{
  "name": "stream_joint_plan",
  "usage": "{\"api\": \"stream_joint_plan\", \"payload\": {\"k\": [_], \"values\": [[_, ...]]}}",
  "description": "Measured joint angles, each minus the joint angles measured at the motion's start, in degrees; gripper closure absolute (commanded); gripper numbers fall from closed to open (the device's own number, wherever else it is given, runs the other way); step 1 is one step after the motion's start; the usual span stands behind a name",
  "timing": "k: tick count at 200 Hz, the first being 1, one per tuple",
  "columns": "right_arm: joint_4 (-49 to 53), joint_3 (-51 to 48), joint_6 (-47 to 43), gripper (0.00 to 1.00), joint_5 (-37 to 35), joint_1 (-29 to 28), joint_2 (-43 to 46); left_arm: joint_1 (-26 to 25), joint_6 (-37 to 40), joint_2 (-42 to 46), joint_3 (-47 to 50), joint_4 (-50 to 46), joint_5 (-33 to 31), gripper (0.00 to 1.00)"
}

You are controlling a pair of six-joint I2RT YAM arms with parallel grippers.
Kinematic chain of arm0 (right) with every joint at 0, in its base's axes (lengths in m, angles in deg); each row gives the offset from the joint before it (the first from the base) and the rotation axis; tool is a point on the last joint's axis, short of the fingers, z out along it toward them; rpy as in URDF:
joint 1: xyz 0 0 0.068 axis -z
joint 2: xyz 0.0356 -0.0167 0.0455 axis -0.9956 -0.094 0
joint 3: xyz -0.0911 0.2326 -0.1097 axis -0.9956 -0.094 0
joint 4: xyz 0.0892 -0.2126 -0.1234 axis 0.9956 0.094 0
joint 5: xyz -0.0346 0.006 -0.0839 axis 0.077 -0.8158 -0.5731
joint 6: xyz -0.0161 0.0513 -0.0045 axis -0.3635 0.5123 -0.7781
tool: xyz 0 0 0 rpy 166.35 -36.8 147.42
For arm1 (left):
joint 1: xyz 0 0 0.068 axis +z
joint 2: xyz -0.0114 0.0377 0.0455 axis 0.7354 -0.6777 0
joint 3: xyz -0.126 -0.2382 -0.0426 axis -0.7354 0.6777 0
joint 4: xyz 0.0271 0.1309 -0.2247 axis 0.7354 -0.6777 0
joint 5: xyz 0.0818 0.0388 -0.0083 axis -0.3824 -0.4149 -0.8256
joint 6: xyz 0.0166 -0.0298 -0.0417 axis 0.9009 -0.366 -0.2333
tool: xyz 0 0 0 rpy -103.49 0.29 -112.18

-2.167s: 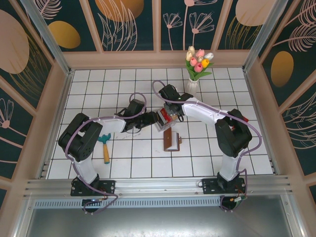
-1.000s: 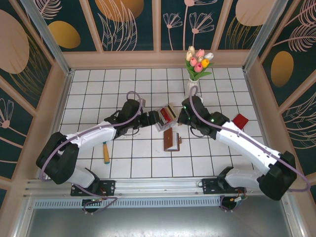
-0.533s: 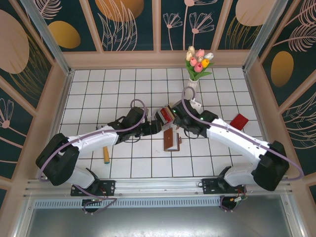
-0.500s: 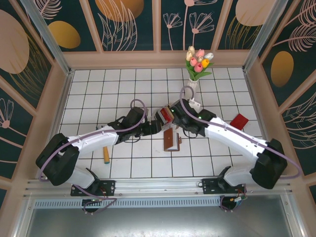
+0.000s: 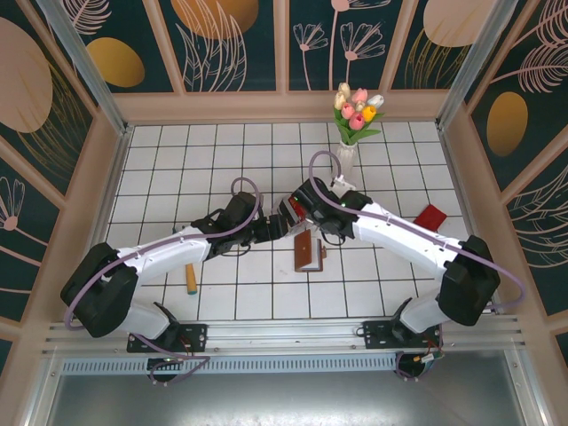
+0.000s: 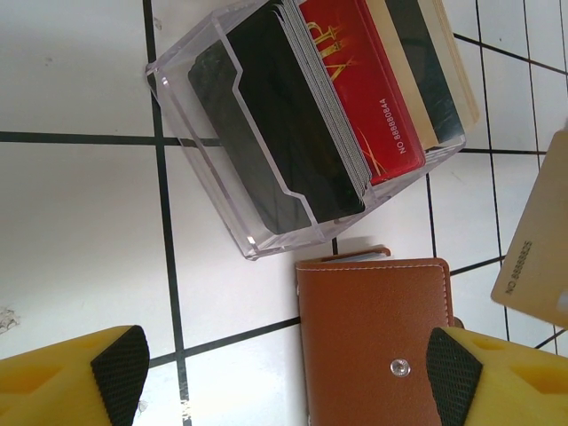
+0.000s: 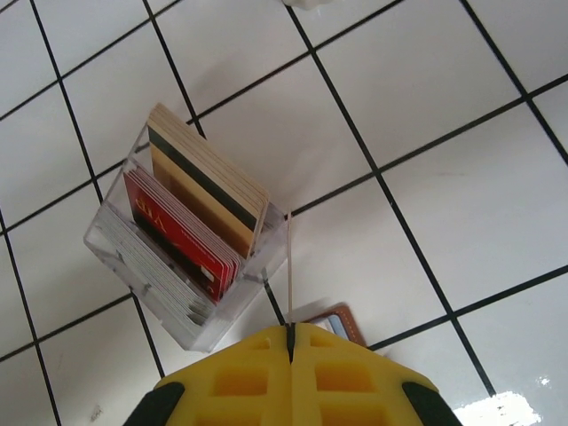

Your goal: Put the credit cards into the card holder

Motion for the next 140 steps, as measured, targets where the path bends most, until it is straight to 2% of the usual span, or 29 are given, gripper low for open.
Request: {"api": "stream_joint_plan", "payload": {"k": [36,83,140], "values": [[-1.90,-4.98,-0.79,1.00,4.39,1.09,4.46,0.00,0.00,0.00,0.00,0.00,0.42,0.16],[-8.52,-14.01,-7.91,1.00,12.96,4.59,13.51,0.00,0.83,0.00,0.00,0.04,3.15,0.16],[-13.35,-15.45,-13.31,1.00,20.15,5.07,11.78,-0.02,1.11,-0.37,0.00,0.04,7.23,0.17]]}}
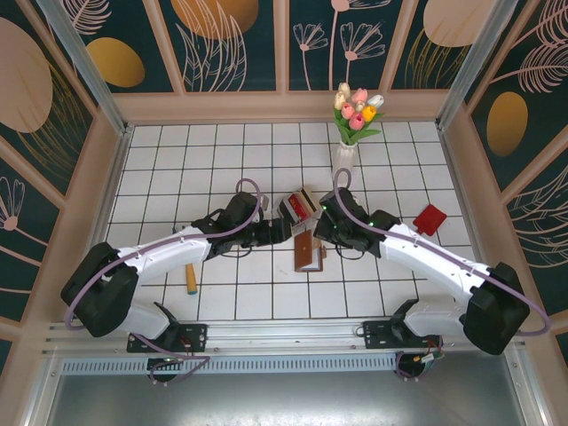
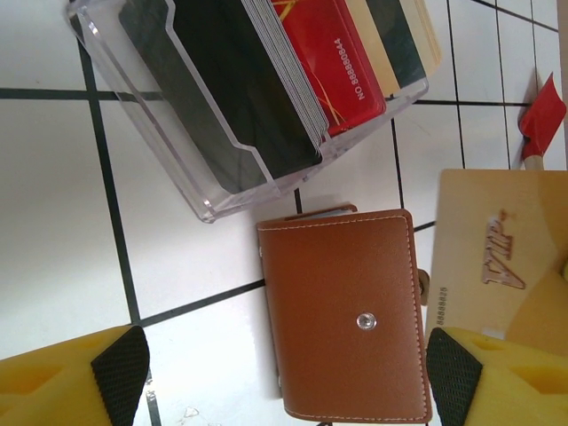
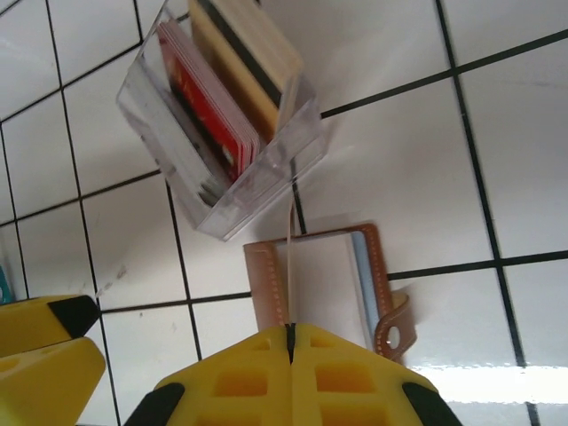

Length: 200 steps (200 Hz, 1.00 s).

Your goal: Put the credit cards into the card holder

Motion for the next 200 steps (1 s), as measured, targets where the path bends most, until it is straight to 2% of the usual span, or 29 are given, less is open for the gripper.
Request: {"api": "stream_joint_plan", "payload": {"k": [82,115,200], "values": [[-12.31,-4.57,0.46,1.00,9.64,-0.70,-1.01,-0.37,-0.04,-1.01,0.52,0.09,1.84,0.19],[-16.52,-6.10,2.58,1.00,11.43,-0.70,-1.01,-0.37,-0.04,-0.92,1.92,0.04,2.05,0.22],[-22.88,-6.58,6.23,1.00,14.19,-0.70,-2.84,-0.37,0.46,0.44,4.22,-0.09,3.19,0.21]]}}
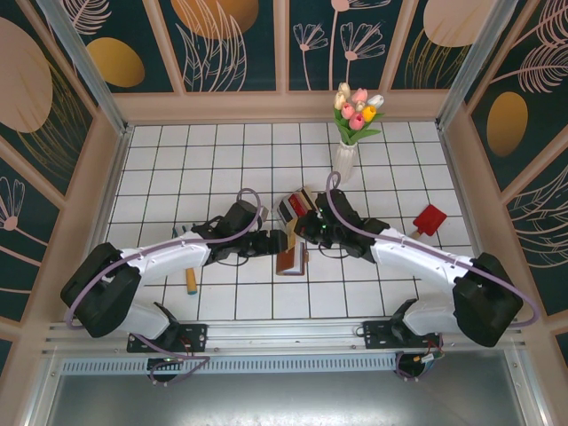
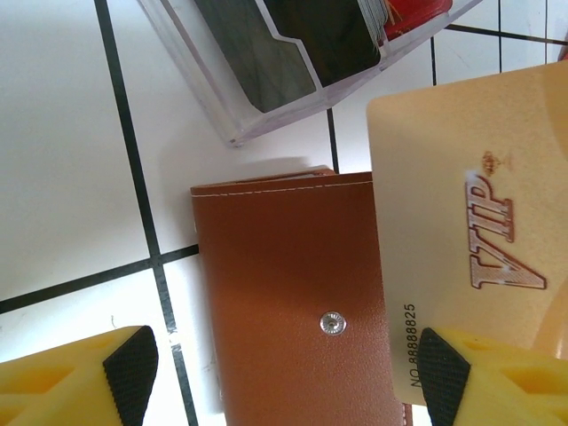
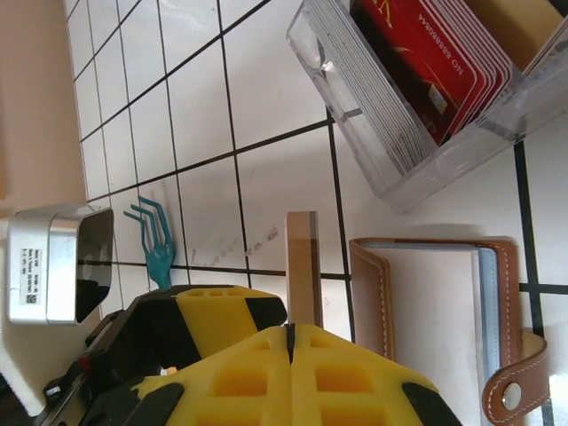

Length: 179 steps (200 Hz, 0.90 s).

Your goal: Put the credit cards into the card holder

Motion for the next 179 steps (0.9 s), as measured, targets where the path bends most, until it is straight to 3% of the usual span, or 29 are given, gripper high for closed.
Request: {"api": "stream_joint_plan", "payload": {"k": [44,94,179], "values": [[7.61,0.02,-0.98,1.00,-7.41,0.70,5.73,0.00,-0.02,3.39,1.81,0.00,-0.55,0.18],[8.17,-2.05,-2.12,1.00,-8.46,1.29,6.01,-0.55,0.00,1.27,0.74,-1.27,-0.61,0.15],[5.14,-6.49,-2.12,1.00,-6.51,1.29,-0.98,-8.37,3.43,-11.85,-18.45,-17.22,-13.07,0.06]]}}
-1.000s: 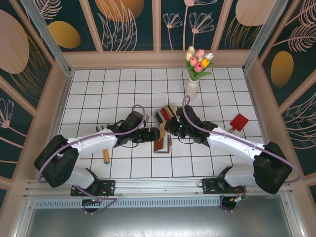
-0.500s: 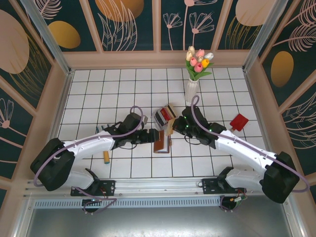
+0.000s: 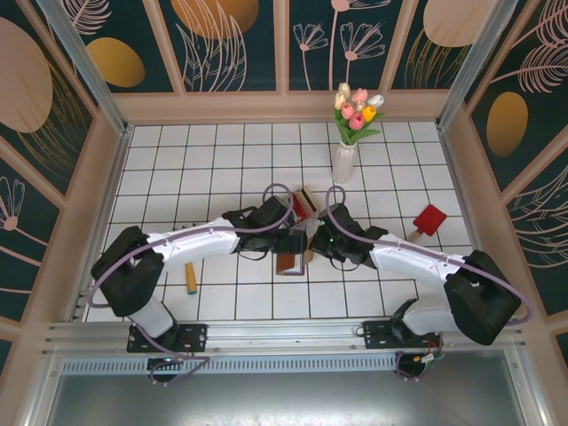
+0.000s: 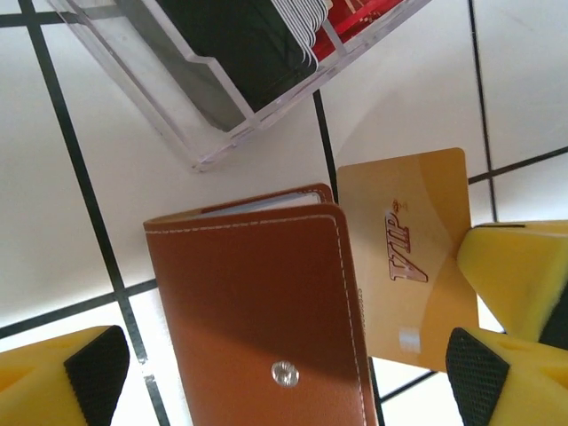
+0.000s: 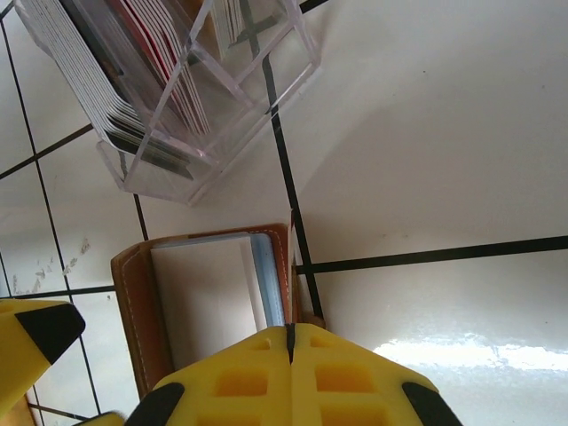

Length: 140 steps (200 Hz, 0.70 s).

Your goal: Put the credit cards into the card holder

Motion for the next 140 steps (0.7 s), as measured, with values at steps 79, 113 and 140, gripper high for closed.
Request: {"api": "stream_joint_plan", "payload": {"k": [79,113,140], "values": [[-1.36,-0.96,-0.31,1.00,0.46,0.63,-0.42,-1.70,2.84,-7.67,-6.45,-8.72,-7.13,0.42],[-1.33,-0.96,-0.46,1.00,0.44,0.76,-0.52,-1.70,3.13,-7.52,-6.49,-9.33,-7.98,0.72],[-1.31,-0.96,-0.46,1.00,0.35,1.07,-0.48,-1.70,2.84,-5.62,-6.10,-8.68,-8.11,0.95]]}}
